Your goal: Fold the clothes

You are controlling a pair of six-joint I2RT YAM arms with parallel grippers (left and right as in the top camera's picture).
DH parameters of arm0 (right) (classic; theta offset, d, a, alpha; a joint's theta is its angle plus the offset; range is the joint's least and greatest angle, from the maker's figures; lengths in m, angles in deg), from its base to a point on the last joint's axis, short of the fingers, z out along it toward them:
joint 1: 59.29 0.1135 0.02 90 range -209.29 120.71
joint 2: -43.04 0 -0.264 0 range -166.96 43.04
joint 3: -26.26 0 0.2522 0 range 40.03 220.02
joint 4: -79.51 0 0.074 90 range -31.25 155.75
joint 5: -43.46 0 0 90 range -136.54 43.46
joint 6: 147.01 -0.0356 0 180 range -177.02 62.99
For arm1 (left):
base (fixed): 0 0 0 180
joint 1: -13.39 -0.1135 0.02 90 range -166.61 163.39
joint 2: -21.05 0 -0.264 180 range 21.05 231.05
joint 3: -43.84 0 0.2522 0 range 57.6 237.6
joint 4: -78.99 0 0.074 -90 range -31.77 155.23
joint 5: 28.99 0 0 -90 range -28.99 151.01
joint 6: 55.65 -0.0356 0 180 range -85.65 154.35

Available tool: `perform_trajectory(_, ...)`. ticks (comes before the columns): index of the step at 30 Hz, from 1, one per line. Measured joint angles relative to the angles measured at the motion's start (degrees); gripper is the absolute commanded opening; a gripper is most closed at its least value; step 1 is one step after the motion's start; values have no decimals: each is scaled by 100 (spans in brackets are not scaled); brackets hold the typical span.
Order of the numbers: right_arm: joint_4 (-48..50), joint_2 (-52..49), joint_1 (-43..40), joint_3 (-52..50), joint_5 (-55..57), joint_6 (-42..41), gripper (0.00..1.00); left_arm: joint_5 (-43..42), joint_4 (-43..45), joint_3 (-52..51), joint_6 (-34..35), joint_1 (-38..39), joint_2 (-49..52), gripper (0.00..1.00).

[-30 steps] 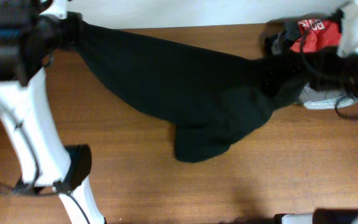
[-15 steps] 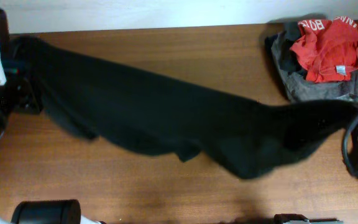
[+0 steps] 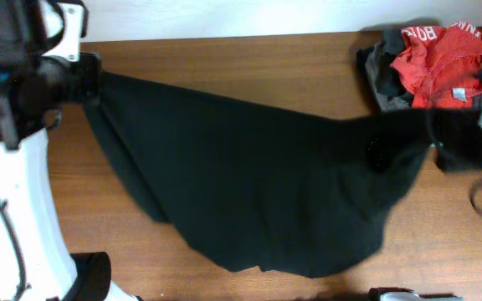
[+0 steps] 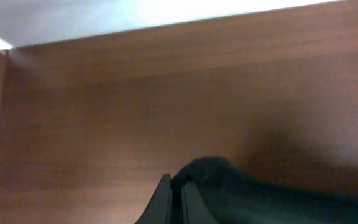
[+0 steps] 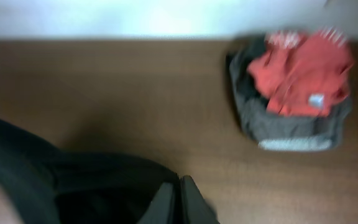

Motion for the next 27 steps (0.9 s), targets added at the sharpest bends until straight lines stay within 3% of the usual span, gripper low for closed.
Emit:
perform_trajectory(8, 210, -1812, 0, -393, -2, 72, 4, 269, 1663, -2304, 205, 0, 90, 1)
perform_trajectory(13, 927, -2909, 59, -398, 2, 125, 4, 387, 2841, -3499, 317, 0, 289, 1)
perform_trajectory(19, 2201, -3875, 225, -404, 44, 153, 4, 452, 4223, -4181, 345, 0, 717, 1)
perform_trajectory(27, 3873, -4835, 485, -409, 66, 144, 4, 494, 6137, -4299, 382, 0, 1696, 1)
